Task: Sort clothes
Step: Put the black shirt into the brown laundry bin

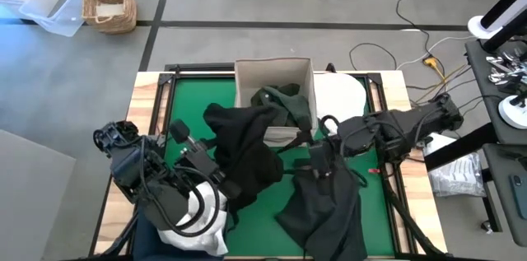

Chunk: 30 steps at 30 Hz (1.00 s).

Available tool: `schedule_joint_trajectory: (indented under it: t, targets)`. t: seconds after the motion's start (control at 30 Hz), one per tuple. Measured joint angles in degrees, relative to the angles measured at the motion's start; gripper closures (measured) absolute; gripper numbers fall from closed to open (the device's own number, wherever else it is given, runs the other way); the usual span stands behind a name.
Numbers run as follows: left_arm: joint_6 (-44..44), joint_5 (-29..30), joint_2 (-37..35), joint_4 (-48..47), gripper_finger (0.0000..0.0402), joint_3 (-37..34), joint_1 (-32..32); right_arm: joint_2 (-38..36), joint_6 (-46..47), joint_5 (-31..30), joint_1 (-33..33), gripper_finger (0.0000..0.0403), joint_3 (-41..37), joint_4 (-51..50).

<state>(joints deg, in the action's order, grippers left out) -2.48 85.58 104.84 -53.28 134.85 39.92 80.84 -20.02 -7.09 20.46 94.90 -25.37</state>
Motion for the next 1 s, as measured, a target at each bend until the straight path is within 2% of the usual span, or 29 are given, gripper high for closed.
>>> schedule_joint_trajectory:
  t: [0.17,0.33,0.57,0.7,0.77,1.0]
  targets:
    - [-0.02,4.09,0.13,-0.85,0.0401,-0.32,0.04,-0.90,-5.19,-2.91,0.30,0.0188,-11.67,18.70]
    - [-0.02,4.45,0.24,-1.76,0.0401,-0.46,0.04,-0.75,-7.65,-8.77,0.61,0.0188,-21.82,36.67]
    - [-0.02,4.43,1.00,-2.20,0.0401,-0.52,-0.20,2.78,-8.25,-9.96,1.32,0.0188,-31.50,58.34]
    - [-0.31,4.46,1.55,-2.18,0.0401,-0.52,-0.45,6.04,-11.25,-15.50,2.16,0.0188,-33.07,68.22]
    - [-0.88,4.46,1.88,-2.20,0.0401,-0.52,-0.46,7.80,-12.84,-16.00,2.41,0.0188,-32.95,70.77]
    - [-1.63,4.46,3.06,-2.16,0.0401,-0.63,-0.44,14.40,-15.38,-18.53,3.83,0.0186,-26.59,70.91]
